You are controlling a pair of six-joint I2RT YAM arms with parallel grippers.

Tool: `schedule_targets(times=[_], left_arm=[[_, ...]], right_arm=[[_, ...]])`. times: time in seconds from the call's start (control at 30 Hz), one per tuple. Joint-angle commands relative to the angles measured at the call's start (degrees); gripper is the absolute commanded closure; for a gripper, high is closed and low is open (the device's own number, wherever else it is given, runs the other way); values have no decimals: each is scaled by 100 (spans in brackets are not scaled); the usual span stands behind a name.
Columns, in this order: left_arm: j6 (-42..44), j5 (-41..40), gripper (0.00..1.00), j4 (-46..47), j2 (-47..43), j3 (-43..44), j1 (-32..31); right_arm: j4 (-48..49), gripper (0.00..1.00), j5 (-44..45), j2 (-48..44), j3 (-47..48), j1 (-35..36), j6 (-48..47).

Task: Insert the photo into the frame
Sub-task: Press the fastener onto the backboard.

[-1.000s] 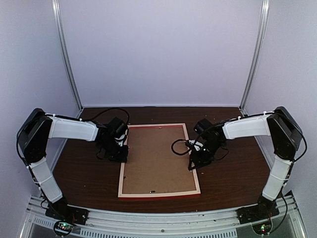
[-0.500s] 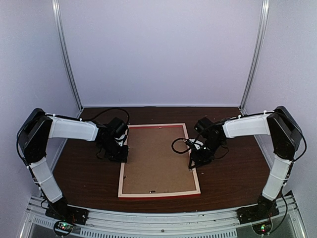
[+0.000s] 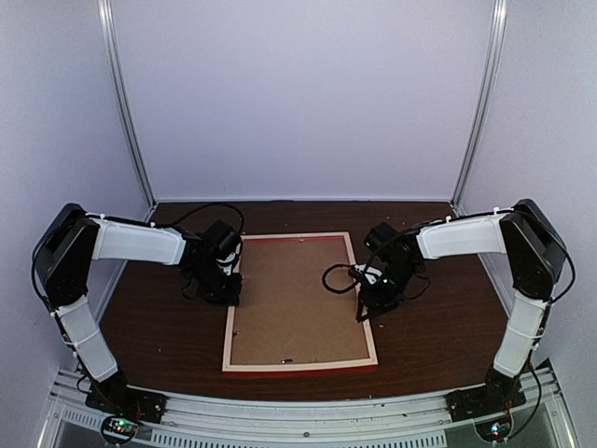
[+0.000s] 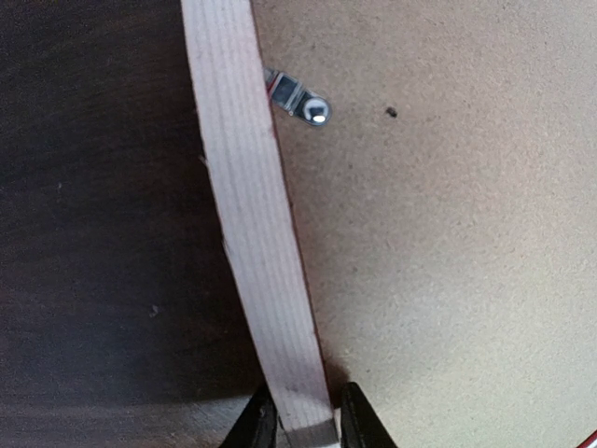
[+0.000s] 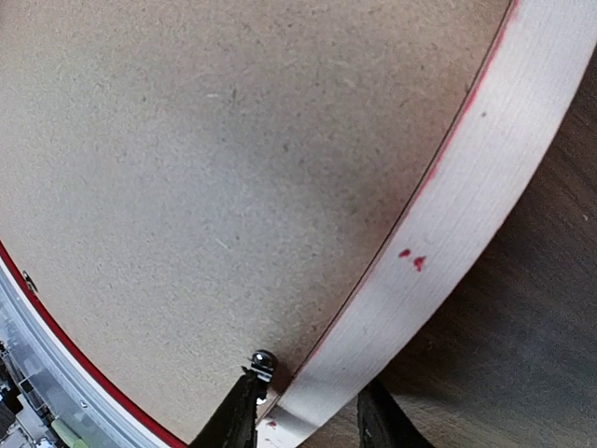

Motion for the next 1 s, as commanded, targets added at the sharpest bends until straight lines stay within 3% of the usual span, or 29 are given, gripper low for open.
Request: schedule_targets(times=[0.0,0.47,0.97], left_arm=[[106,279,75,391,395,-59,-177],[123,291,75,392,411,-47,-174],[151,310,75,389,430,-19,-176]], right_arm=[[-135,62,267,170,168,119,-116],[120,51,19,83,244,257,135],[41,56,127,-95,341,-7,374]])
